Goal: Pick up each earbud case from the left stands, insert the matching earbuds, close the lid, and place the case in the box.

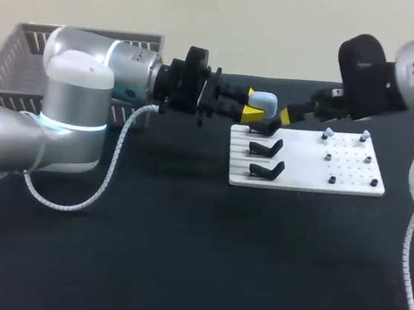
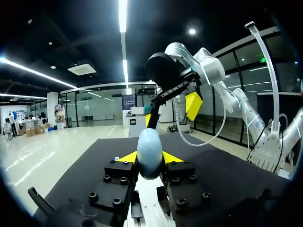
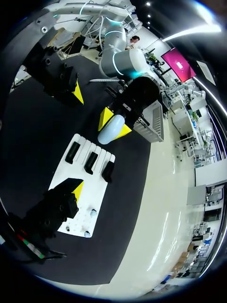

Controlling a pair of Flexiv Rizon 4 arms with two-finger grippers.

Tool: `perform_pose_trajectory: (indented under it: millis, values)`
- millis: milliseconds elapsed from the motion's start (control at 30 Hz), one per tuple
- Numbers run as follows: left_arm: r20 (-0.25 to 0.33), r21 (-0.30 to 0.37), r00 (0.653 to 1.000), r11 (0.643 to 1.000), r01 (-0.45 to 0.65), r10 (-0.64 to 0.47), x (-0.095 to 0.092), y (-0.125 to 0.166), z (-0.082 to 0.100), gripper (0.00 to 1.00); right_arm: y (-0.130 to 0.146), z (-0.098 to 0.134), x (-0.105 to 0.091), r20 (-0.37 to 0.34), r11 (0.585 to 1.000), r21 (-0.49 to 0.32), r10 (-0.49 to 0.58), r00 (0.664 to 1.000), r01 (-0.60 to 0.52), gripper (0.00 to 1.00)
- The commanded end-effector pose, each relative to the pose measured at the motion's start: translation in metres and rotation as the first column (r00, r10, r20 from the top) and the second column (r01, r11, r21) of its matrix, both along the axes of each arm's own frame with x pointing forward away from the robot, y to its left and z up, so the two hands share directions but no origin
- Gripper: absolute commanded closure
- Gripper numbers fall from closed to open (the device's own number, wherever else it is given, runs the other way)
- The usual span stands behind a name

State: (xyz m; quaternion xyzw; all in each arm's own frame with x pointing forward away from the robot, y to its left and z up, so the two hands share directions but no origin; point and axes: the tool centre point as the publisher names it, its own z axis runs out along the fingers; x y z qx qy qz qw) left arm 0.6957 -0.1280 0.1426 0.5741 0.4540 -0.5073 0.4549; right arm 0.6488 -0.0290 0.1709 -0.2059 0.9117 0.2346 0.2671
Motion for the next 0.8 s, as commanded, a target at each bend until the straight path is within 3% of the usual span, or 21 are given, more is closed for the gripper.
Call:
perform_pose_trajectory:
  millis: [33, 800]
  values:
    - [0.002, -0.004, 1.000, 1.000, 0.000, 0.000, 0.000, 0.000, -0.001, 1.00, 0.009, -0.003, 0.002, 0.005, 1.000, -0.024, -0.014, 1.000, 0.014, 0.00]
    - [0.002, -0.004, 1.000, 1.000, 0.000, 0.000, 0.000, 0.000, -0.001, 1.00, 0.027, -0.015, 0.027, -0.010, 0.998, -0.061, -0.003, 1.000, 0.002, 0.00]
